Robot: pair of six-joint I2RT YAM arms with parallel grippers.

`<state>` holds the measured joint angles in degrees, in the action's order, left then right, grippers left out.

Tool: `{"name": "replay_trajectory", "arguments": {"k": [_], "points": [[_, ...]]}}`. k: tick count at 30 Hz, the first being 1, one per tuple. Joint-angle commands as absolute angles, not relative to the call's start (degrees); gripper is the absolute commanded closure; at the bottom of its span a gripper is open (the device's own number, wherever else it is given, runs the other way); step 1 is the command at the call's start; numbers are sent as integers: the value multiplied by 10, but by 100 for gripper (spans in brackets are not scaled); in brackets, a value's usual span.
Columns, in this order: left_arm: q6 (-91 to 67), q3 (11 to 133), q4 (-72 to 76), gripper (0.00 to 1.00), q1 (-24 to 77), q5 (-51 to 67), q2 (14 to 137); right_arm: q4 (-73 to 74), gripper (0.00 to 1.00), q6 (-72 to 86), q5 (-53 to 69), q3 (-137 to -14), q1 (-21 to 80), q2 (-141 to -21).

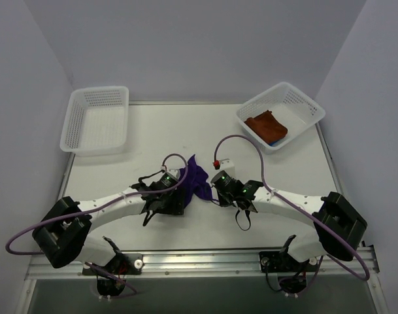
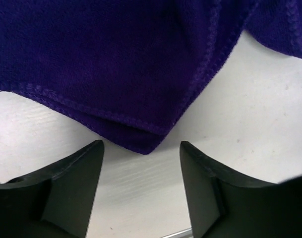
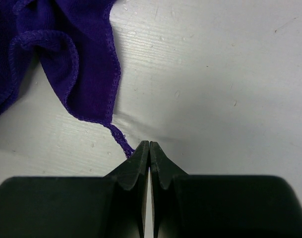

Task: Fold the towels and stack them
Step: Flatten out the crumpled towel

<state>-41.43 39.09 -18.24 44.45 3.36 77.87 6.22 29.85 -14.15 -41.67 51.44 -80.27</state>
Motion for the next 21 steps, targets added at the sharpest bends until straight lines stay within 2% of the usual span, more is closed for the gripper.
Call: {"name": "replay_trajectory", "arguments": {"k": [1,2,4,8,21], "points": [[-407,417,-221,41,454,-16,788,67,100,305,-163,-420,518,-801],[-408,420,-232,47,456,-21,793,68,100,305,-163,-420,518,-800],[-412,423,-243,50,466,-32,795,66,100,304,-164,-420,518,-798],[-418,423,-260,67,475,-45,797,65,100,301,-165,-421,518,-799],[-445,439,-223,74,486,-69,863,58,100,297,-167,-416,518,-794]]}}
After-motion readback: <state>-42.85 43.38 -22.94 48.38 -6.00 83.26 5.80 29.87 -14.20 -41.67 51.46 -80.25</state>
